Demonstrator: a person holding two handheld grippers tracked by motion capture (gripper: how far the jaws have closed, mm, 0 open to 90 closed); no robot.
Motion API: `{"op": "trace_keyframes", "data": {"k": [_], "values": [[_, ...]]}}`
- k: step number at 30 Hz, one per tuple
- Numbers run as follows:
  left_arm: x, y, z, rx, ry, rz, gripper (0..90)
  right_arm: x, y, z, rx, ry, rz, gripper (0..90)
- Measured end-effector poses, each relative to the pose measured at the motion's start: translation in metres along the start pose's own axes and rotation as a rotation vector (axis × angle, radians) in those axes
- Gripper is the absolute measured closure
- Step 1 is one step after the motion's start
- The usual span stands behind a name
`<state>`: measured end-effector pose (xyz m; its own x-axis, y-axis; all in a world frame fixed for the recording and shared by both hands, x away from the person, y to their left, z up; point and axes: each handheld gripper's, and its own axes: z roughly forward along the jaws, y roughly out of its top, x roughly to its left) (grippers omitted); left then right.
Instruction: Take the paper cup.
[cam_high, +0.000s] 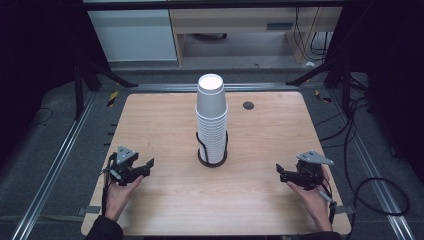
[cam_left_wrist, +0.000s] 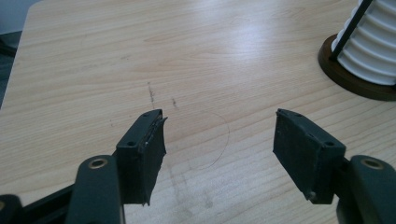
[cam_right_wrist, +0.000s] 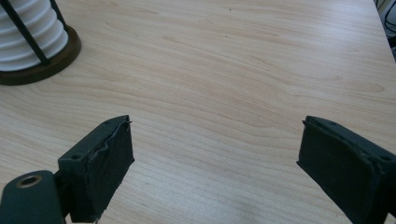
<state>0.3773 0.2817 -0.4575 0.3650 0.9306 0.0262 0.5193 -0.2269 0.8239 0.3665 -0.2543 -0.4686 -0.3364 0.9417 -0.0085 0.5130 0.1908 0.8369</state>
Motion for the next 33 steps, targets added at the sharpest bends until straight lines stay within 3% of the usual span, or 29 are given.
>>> {"op": "trace_keyframes", "data": {"k": [8,13,16,22,23,25,26,33], "values": [[-0.001,-0.001,0.001,0.02,0.017,-0.025,25.8,0.004,0.007,-0.005,-0.042,0.034,0.017,11.0],[-0.002,-0.002,0.004,0.054,-0.019,-0.042,21.3,0.01,0.02,-0.012,-0.1,0.063,0.026,11.0],[-0.005,-0.002,0.005,0.058,-0.037,-0.032,20.0,0.015,0.031,-0.016,-0.13,0.064,0.0,10.7],[-0.007,0.0,0.005,0.045,-0.057,-0.017,17.5,0.027,0.066,-0.027,-0.206,0.099,-0.024,9.8],[-0.006,0.0,0.004,0.037,-0.053,-0.014,17.1,0.031,0.08,-0.031,-0.242,0.113,-0.032,9.8],[-0.006,0.0,0.004,0.034,-0.052,-0.012,17.0,0.032,0.085,-0.033,-0.253,0.119,-0.037,9.6],[-0.006,0.0,0.004,0.033,-0.052,-0.01,16.6,0.036,0.098,-0.037,-0.285,0.149,-0.027,9.4],[-0.007,-0.001,0.005,0.039,-0.052,0.0,16.5,0.05,0.132,-0.044,-0.354,0.21,-0.031,8.9]]}}
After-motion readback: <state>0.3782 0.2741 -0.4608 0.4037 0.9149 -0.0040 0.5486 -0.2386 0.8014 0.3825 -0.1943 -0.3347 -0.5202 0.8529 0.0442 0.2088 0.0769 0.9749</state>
